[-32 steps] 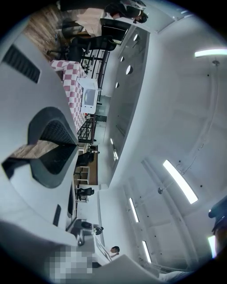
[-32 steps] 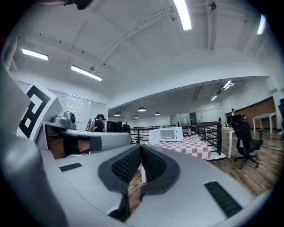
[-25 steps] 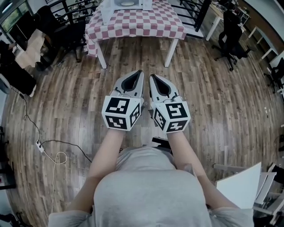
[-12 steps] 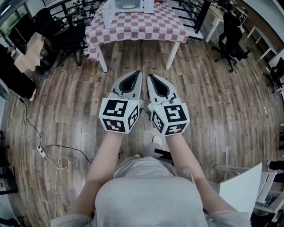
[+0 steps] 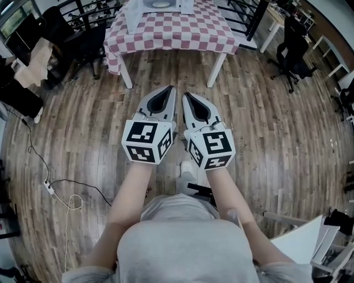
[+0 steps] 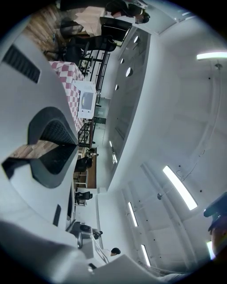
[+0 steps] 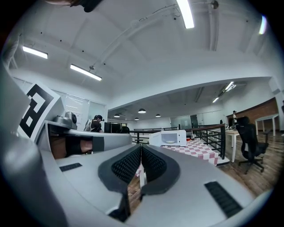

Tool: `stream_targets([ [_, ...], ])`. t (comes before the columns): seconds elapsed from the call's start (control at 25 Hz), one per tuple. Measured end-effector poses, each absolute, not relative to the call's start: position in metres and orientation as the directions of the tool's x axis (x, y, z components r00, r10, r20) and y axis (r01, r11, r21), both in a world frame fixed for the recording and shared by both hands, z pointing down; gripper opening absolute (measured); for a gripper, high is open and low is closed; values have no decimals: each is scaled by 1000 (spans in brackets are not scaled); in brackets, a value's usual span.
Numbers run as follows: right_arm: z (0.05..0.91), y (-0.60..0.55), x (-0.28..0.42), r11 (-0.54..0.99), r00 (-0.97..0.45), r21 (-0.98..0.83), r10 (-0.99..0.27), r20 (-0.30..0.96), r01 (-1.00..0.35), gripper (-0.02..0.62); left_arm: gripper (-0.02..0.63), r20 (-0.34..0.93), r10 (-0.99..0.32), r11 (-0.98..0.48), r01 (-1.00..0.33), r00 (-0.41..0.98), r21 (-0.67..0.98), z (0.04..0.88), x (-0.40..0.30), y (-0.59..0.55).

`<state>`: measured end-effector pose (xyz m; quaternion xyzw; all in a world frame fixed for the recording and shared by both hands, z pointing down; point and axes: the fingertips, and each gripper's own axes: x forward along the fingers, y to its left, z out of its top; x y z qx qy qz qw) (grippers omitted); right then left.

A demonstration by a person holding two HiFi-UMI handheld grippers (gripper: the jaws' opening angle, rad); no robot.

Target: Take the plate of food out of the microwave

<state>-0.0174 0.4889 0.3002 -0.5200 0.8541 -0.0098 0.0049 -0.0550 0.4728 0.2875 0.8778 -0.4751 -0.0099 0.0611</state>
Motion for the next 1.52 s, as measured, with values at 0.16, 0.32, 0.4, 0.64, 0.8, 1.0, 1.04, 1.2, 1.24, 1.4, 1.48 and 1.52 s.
stream_targets([
  [0.16, 303, 459, -2, 467, -467, -23, -884, 2, -884, 26, 3, 42, -843, -529, -841, 536, 114, 289, -41, 444],
  [0.32, 303, 428, 9, 487, -488, -23, -873, 4, -873, 26, 3, 45, -856, -507, -854, 515, 115, 290, -31, 413],
  [0.4, 303, 413, 14, 497, -497, -20, -868, 4, -868, 26, 3, 42, -861, -499, -858, 506, 120, 290, -25, 398],
  [0.64, 304, 369, 37, 520, -521, -16, -854, 8, -854, 26, 3, 40, -876, -471, -871, 480, 138, 292, -4, 353],
  [0.8, 307, 342, 50, 540, -540, -2, -842, 19, -842, 26, 3, 32, -889, -446, -882, 456, 153, 293, 9, 327],
  [1.0, 315, 318, 65, 549, -549, -2, -835, 36, -836, 26, 3, 42, -896, -431, -888, 442, 159, 299, 23, 301],
  [1.04, 316, 314, 67, 550, -550, -4, -834, 36, -835, 26, 3, 44, -897, -429, -889, 440, 159, 300, 25, 298],
  [1.2, 319, 303, 75, 549, -548, -4, -835, 37, -836, 26, 3, 53, -895, -430, -889, 442, 159, 304, 34, 285],
  [1.24, 319, 299, 77, 547, -547, -4, -837, 36, -837, 26, 3, 53, -895, -432, -888, 444, 157, 304, 36, 282],
  [1.4, 319, 285, 83, 539, -539, -9, -842, 32, -842, 27, 3, 52, -893, -435, -887, 447, 153, 304, 40, 268],
  [1.48, 319, 277, 83, 536, -536, -13, -844, 30, -844, 26, 3, 50, -893, -436, -887, 447, 152, 304, 40, 261],
  [1.52, 319, 273, 83, 535, -535, -13, -844, 28, -845, 26, 3, 49, -893, -436, -887, 448, 152, 304, 40, 257],
])
